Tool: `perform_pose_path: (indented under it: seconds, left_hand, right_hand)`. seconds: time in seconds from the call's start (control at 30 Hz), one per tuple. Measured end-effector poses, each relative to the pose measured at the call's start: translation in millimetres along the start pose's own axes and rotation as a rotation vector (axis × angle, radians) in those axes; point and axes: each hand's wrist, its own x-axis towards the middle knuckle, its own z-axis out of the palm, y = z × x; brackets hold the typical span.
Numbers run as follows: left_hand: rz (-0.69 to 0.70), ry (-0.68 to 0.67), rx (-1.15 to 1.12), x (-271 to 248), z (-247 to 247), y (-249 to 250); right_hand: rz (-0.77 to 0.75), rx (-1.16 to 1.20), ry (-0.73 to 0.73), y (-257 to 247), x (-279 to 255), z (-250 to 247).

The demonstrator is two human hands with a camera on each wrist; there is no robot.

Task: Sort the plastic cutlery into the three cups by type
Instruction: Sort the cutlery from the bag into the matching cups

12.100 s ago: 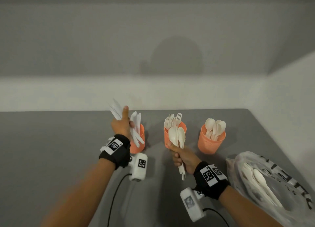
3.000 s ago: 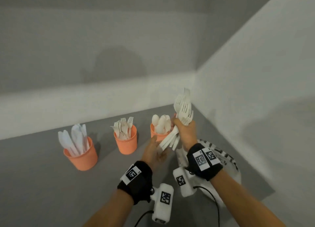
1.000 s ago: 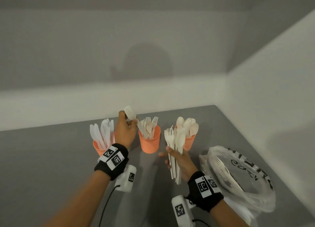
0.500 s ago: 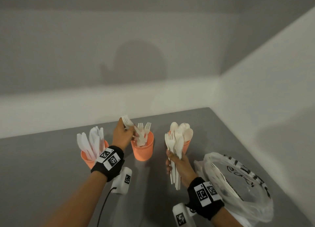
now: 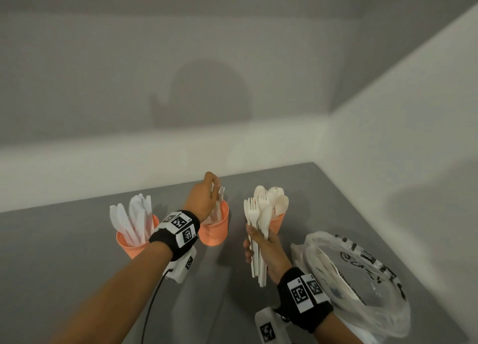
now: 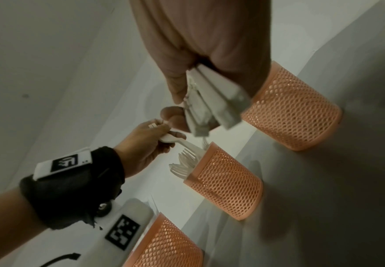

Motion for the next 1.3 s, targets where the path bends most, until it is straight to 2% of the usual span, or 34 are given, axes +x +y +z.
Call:
perform_pose_path:
  seconds: [0.2, 0.27, 0.33, 0.4, 0.47, 0.53, 0.6, 0.7, 0.93, 1.03, 1.07, 1.17, 1.2, 1.3]
  left_hand:
    - [0.213, -0.126, 0.650, -1, 18, -13]
    - [0.219, -0.147, 0.708, -7, 19, -11]
    - [0.214, -0.115, 0.622, -14, 19, -3]
    - [0.149, 0.000, 0.346, -25, 16, 15]
    - [-0.030, 0.103, -0.014, -40, 14, 35]
    - [-0.213, 0.039, -0.207, -54, 18, 49]
    - [-0.256, -0.041, -0.251, -66, 27, 54]
    - [-0.241, -0.008, -0.250, -69, 38, 45]
    - [-0.312, 0.011, -0.215, -76, 37, 34]
    - [-0.350, 0.139, -0.307, -77, 31, 39]
    - [-0.356, 0.224, -0.392, -77, 29, 41]
    - [-0.400, 0.346, -0.652, -73, 23, 44]
    - [-0.400, 0.342, -0.663, -71, 25, 42]
    - [-0.409, 0.195, -0.585, -71, 34, 40]
  right_hand:
    - [0.046, 0.039, -0.016, -3, -9, 1]
    - [0.035, 0.048, -0.033, -3, -13, -1]
    - [0.015, 0.055, -0.040, -1, -14, -3]
    - [-0.006, 0.053, -0.017, 1, -15, -4]
    - [-0.034, 0.053, 0.011, 3, -14, -2]
    - [-0.041, 0.048, 0.027, 5, -14, 4]
    - [-0.038, 0.023, 0.044, 5, -13, 11]
    - [-0.044, 0.012, 0.044, 6, -14, 17]
    - [0.025, 0.087, -0.021, 15, -21, 14]
    - [0.041, 0.091, 0.003, 16, -23, 10]
    - [0.048, 0.094, 0.018, 17, -23, 8]
    - [0.059, 0.086, 0.054, 21, -23, 3]
    - [0.058, 0.082, 0.055, 21, -23, 2]
    - [0.055, 0.066, 0.026, 20, -26, 1]
